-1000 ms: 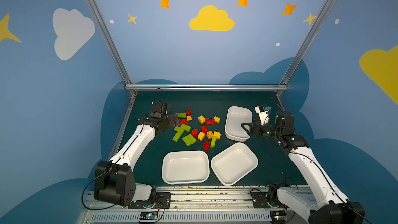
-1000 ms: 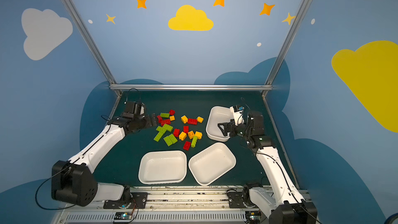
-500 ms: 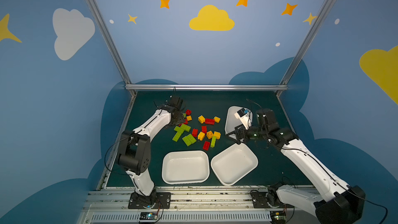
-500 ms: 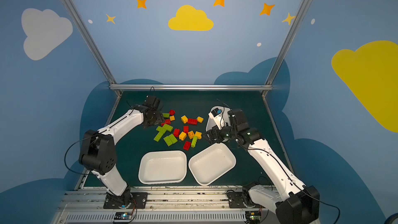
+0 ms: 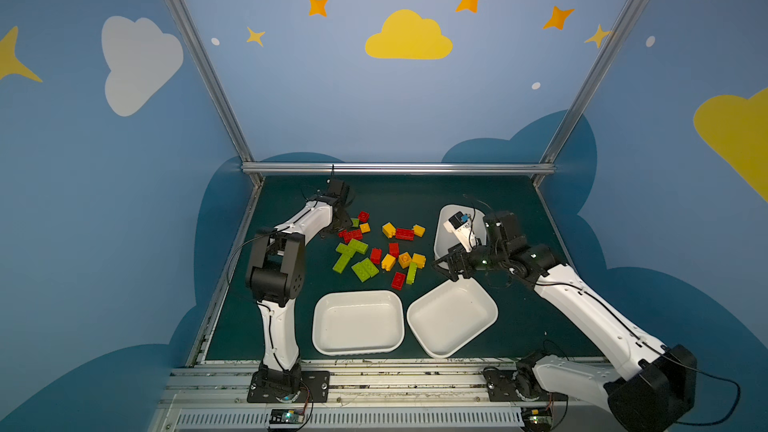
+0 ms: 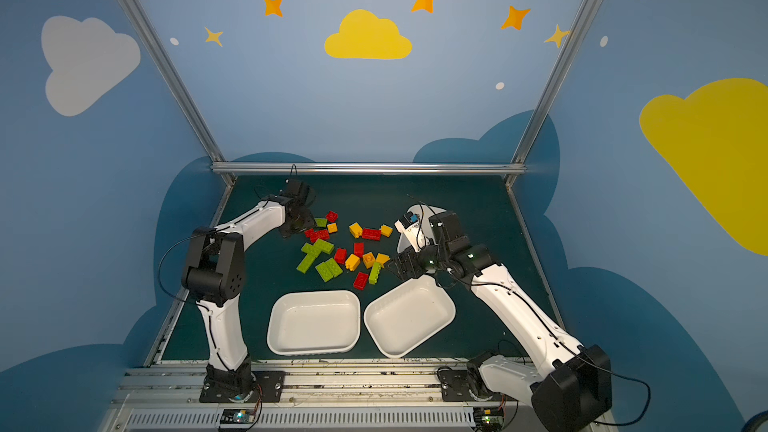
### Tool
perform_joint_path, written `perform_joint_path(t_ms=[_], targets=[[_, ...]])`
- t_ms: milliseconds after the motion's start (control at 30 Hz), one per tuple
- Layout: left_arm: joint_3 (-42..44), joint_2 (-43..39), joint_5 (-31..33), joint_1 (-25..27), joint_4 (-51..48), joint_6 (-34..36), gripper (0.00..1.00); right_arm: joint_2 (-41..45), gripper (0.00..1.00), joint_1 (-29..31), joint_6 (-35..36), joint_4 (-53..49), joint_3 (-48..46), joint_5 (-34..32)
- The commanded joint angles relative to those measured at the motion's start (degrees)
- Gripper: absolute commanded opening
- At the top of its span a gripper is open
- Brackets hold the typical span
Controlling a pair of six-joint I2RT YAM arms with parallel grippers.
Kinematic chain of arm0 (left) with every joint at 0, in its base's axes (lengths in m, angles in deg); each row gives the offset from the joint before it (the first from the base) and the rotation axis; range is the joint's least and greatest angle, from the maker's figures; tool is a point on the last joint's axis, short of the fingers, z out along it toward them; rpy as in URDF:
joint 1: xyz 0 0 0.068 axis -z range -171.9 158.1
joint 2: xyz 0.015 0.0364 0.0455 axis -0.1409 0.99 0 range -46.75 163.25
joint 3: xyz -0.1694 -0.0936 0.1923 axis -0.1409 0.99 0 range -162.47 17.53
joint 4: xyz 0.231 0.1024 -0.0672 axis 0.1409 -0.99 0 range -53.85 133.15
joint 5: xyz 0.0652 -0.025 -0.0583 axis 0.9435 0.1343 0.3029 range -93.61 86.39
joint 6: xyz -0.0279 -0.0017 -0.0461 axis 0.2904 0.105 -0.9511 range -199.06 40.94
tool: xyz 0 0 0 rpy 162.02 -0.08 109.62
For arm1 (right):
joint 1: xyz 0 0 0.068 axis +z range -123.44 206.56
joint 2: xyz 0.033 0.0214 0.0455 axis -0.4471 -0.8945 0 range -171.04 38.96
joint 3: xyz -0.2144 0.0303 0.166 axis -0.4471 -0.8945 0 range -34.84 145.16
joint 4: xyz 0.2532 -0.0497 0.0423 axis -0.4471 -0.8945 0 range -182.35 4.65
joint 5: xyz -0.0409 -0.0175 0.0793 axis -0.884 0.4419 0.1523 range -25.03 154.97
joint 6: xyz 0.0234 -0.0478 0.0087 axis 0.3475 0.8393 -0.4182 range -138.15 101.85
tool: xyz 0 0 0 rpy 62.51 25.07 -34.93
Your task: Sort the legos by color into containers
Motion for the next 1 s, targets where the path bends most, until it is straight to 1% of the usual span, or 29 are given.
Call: perform_joint_path(t_ms=[0, 33, 200, 367, 500, 667, 800, 967], targets=[[-1.8, 2.3, -2.3, -0.1, 0.6, 1.2, 0.7, 0.0, 0.9, 0.2, 0.4, -1.1, 2.1, -0.4], [-2.0, 3.0, -2.2, -0.1, 0.3, 1.2, 0.69, 0.0, 0.9, 0.2, 0.5, -1.2, 2.1, -0.4], [-2.1, 4.6, -1.1, -0.5, -0.4, 1.3, 0.56, 0.5, 0.9, 0.2, 0.9, -2.1, 1.6, -1.3], [-2.1, 5.2, -1.6, -0.9, -0.1, 1.8, 0.54, 0.2, 0.9, 0.3, 0.9, -2.0, 1.3, -1.3], [-2.0, 5.7, -1.6, -1.3, 0.5, 2.8, 0.44, -0.4, 0.9, 0.1, 0.9, -1.9, 1.5, -1.3], [-2.5, 6.6, -2.2, -2.2, 1.0, 5.3, 0.41, -1.2, 0.9, 0.1, 1.0, -2.0, 2.1, -1.0], [-3.0, 6.8, -2.8, -2.8, 0.6, 8.1, 0.32, -1.4, 0.9, 0.1, 0.4, -1.6, 2.2, -0.8], [-2.8, 4.0, -2.6, -3.0, -0.8, 10.3, 0.31, -1.3, 0.9, 0.1, 0.1, -0.9, 2.2, -0.7]])
